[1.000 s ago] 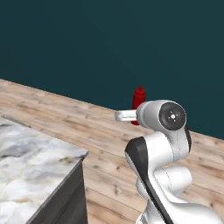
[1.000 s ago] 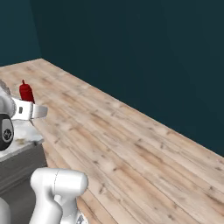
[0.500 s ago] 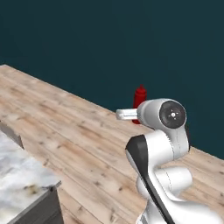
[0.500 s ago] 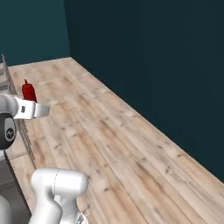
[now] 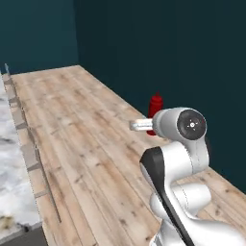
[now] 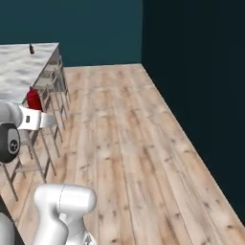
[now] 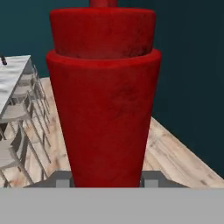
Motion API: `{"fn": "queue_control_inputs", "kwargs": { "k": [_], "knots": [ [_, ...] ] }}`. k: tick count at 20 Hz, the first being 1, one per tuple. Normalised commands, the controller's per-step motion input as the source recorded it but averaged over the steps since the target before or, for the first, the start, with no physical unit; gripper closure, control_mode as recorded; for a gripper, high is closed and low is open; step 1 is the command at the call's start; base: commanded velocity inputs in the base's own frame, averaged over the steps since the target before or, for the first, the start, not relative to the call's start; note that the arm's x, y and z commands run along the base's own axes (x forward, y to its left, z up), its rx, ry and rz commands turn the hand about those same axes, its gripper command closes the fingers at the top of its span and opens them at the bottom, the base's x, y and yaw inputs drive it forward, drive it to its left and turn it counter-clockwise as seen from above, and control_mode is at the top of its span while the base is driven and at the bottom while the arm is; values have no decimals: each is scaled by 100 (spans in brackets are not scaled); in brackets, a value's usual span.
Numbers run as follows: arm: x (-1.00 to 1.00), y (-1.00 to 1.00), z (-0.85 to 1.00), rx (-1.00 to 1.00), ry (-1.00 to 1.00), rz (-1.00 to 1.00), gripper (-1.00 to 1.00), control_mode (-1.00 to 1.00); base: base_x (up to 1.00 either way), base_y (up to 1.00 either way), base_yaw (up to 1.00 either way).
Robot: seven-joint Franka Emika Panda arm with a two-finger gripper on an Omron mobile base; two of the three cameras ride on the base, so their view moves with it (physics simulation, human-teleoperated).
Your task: The dining table condiment station is running low on ketchup. Refill the condiment station by opening the cabinet and taking the ketchup from the cabinet and placing it on the dining table.
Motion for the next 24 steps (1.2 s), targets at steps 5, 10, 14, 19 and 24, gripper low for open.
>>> {"fn": "queue_control_inputs", "kwargs": {
  "k": [5,10,14,19,24],
  "knots": [
    [0,0,0,0,0,0,100,100,100,-34,67],
    [0,0,0,0,0,0,100,100,98,-26,75],
    [0,0,0,0,0,0,100,100,82,-27,82],
    [0,0,0,0,0,0,100,100,70,-22,86],
    [0,0,0,0,0,0,100,100,61,-27,86]
  ]
}}
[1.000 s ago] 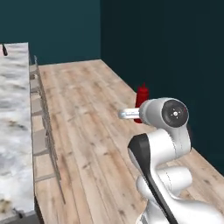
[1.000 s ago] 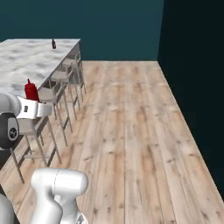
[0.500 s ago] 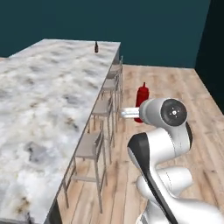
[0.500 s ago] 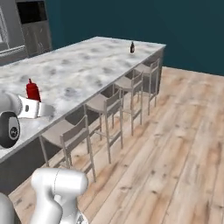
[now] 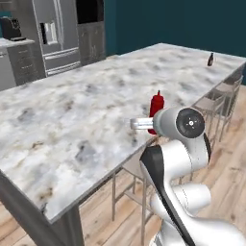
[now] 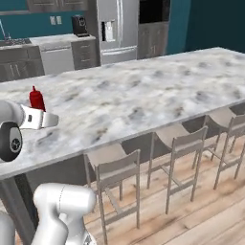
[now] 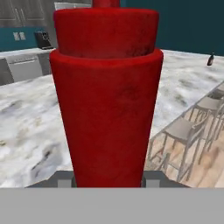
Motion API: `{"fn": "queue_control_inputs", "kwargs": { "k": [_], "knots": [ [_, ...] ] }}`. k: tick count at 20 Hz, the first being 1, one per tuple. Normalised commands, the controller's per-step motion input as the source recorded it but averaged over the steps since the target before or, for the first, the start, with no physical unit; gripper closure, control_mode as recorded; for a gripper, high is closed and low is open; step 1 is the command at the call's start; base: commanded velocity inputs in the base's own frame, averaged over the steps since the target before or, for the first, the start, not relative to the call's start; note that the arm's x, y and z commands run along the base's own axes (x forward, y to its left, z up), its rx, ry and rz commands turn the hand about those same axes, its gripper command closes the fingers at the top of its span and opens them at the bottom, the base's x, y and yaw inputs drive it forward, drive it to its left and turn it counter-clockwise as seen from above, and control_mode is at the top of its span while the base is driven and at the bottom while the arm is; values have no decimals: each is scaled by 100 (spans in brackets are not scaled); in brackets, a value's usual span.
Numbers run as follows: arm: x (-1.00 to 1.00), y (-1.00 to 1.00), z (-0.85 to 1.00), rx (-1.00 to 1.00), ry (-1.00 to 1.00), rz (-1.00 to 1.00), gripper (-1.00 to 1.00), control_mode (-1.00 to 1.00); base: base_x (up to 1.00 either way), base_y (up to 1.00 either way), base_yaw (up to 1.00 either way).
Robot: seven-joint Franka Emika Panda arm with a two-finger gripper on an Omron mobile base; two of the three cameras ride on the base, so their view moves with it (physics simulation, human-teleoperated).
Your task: The dining table condiment station is running low on ketchup. Refill the condiment station by opening the cabinet and taking the ketchup from the cabinet and placing it on the dining table.
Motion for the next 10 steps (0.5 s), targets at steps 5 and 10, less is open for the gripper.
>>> {"fn": "queue_control_inputs", "kwargs": {
  "k": [5,10],
  "knots": [
    [0,0,0,0,0,0,100,100,58,-26,87],
    [24,-31,0,1,0,22,100,-100,34,-26,45]
  ]
}}
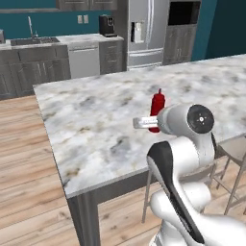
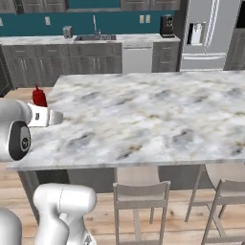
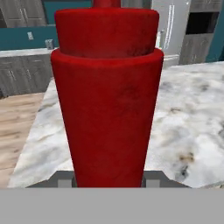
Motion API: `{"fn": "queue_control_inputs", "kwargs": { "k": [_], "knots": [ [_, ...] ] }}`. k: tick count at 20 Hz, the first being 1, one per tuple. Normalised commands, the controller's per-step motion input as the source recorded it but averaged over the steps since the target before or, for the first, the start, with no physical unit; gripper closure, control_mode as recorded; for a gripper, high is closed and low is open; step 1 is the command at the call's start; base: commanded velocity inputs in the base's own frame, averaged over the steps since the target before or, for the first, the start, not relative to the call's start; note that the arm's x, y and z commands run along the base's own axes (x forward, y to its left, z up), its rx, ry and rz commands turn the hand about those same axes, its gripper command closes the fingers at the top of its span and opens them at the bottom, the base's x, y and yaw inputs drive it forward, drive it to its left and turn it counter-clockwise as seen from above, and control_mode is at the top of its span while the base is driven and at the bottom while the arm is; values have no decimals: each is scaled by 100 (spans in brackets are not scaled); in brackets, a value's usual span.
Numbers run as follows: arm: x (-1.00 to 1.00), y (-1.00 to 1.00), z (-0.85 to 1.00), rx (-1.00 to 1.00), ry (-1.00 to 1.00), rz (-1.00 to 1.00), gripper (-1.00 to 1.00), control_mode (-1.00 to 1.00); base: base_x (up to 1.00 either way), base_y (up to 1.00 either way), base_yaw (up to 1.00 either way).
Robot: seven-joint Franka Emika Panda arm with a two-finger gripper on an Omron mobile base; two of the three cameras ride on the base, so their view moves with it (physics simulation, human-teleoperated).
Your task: The dining table condiment station is running low on ketchup. Refill the condiment station by opening the cabinet and taking the ketchup from the cabinet and placing it on the dining table.
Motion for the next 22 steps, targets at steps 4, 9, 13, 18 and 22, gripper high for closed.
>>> {"fn": "queue_control_inputs", "kwargs": {
  "k": [4,9,13,18,22],
  "knots": [
    [46,-93,-1,4,0,48,100,-100,0,0,0],
    [40,-66,-1,6,24,49,100,-100,0,0,0],
    [42,-21,-2,3,41,56,100,-100,0,0,0],
    [40,17,-6,0,17,42,100,-100,0,0,0],
    [0,19,-1,1,0,2,100,-100,0,0,0]
  ]
}}
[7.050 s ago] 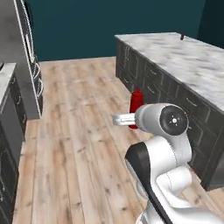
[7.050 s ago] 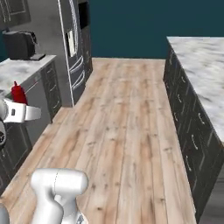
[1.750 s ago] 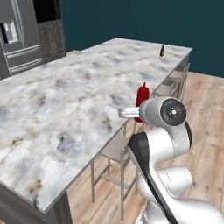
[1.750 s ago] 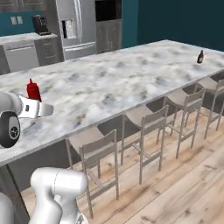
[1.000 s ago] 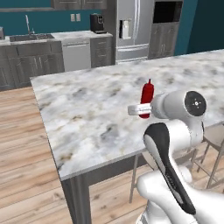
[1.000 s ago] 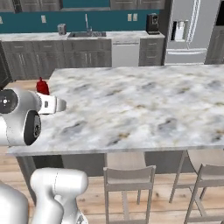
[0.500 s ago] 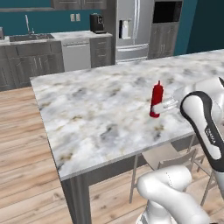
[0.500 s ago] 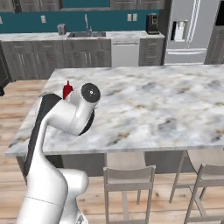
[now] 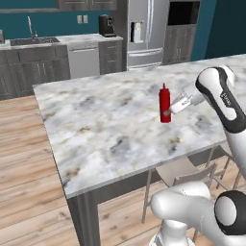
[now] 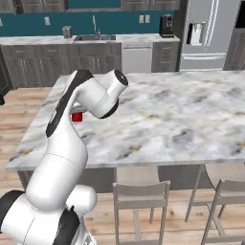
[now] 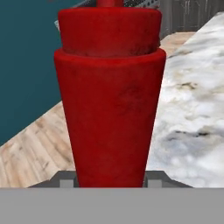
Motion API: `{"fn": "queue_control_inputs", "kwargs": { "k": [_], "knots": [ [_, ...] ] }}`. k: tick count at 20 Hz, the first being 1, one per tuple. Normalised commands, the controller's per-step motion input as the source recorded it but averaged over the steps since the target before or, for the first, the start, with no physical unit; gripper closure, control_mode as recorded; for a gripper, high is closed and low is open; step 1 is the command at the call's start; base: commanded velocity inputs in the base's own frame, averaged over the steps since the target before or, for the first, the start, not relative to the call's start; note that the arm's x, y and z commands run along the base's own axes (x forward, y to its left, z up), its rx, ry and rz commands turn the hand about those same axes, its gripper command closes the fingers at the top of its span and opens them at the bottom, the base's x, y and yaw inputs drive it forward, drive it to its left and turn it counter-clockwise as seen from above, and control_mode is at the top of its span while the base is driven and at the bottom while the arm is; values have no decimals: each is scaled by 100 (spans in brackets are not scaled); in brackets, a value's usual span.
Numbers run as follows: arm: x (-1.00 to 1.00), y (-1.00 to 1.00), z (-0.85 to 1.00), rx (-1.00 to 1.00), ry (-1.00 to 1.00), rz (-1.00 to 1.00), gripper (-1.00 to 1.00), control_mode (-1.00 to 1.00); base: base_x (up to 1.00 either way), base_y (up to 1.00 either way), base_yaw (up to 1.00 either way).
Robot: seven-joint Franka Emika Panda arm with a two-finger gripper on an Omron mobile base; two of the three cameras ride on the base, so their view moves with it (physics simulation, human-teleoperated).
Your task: The dining table condiment station is running low on ketchup. Refill the condiment station by opening the cabinet and taking the ketchup from the cabinet and placing it on the dining table.
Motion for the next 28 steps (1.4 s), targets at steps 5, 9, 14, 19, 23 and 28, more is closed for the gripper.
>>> {"fn": "queue_control_inputs", "kwargs": {
  "k": [5,9,14,19,23,28],
  "knots": [
    [11,12,-47,0,-6,0,100,-100,0,0,0],
    [24,19,-64,0,-12,0,100,-100,0,0,0],
    [53,13,-31,0,-8,0,100,-100,0,0,0],
    [50,16,-19,0,0,0,100,-100,0,0,0],
    [52,10,-20,0,0,0,100,-100,0,0,0],
    [31,13,-25,-3,-4,5,100,-100,0,0,0]
  ]
}}
